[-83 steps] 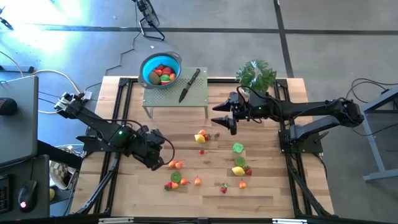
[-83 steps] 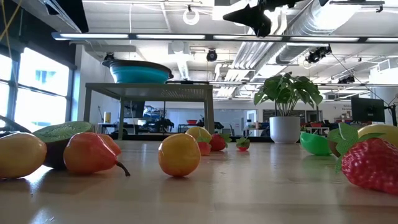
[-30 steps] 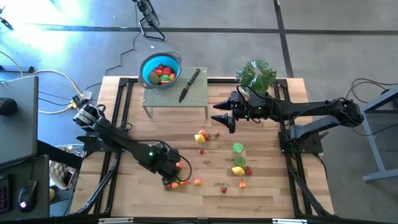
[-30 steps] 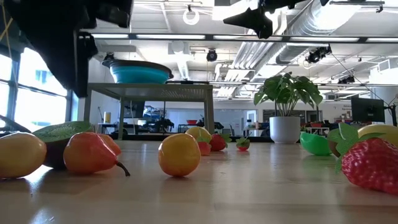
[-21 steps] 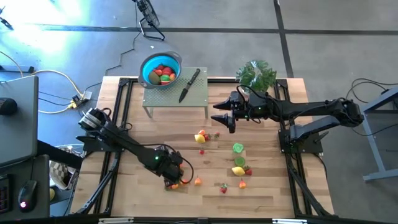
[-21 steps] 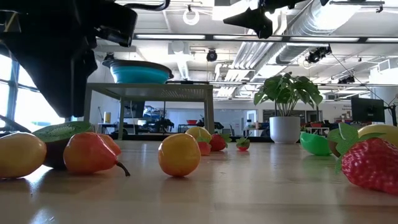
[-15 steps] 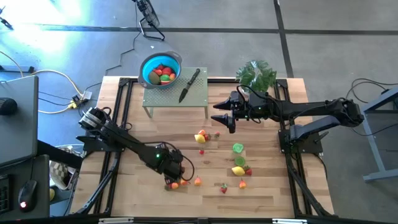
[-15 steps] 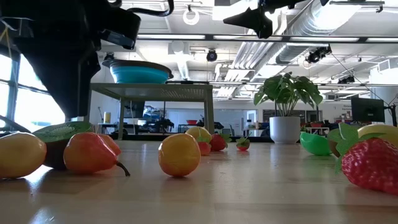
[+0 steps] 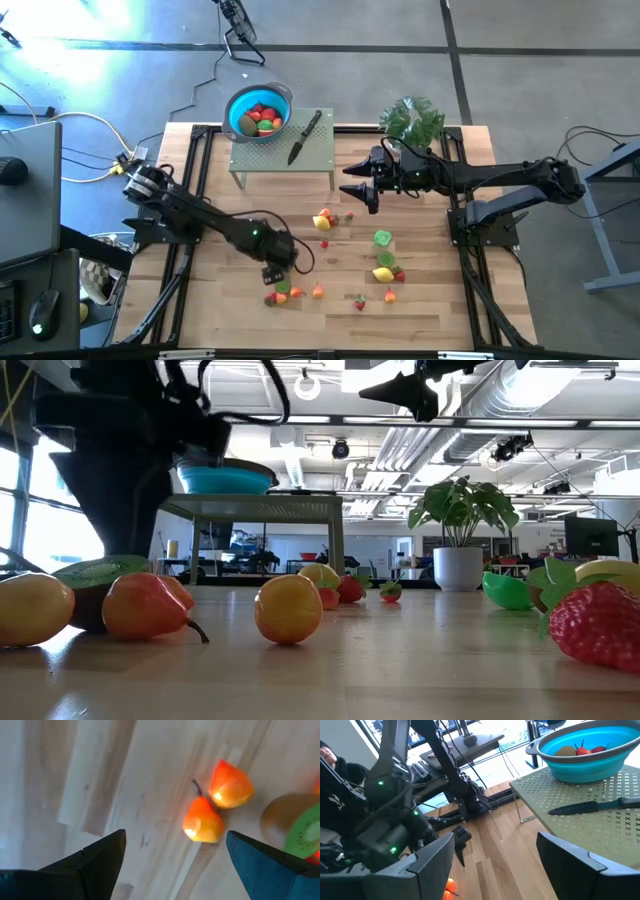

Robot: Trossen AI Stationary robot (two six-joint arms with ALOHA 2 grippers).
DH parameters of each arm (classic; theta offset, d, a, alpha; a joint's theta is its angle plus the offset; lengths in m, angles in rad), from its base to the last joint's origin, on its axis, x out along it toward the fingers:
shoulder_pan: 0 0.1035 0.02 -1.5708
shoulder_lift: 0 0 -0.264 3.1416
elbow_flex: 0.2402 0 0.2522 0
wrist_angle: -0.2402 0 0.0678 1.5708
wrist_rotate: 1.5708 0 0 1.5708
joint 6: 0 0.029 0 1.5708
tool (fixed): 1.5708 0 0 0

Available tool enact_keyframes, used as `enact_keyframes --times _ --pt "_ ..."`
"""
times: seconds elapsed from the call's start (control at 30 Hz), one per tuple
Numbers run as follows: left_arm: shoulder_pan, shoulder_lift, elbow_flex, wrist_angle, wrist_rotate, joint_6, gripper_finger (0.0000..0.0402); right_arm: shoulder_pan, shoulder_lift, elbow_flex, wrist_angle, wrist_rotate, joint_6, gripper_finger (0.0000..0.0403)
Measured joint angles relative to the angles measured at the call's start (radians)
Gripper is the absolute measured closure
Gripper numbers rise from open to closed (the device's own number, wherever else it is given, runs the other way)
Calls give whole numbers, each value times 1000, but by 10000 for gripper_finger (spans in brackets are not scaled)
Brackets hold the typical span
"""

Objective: Pick & Place Fruit
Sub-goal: Put the orange pear into the strainer bowl on the shelf

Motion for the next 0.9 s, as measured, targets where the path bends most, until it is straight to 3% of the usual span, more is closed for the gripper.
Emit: enact_keyframes --times 0.2,0.9 --pt "-2 -15 -51 96 58 8 66 0 0 0 0 0 0 127" --pt "-3 -15 -95 154 15 -55 66 0 0 0 0 23 8 127"
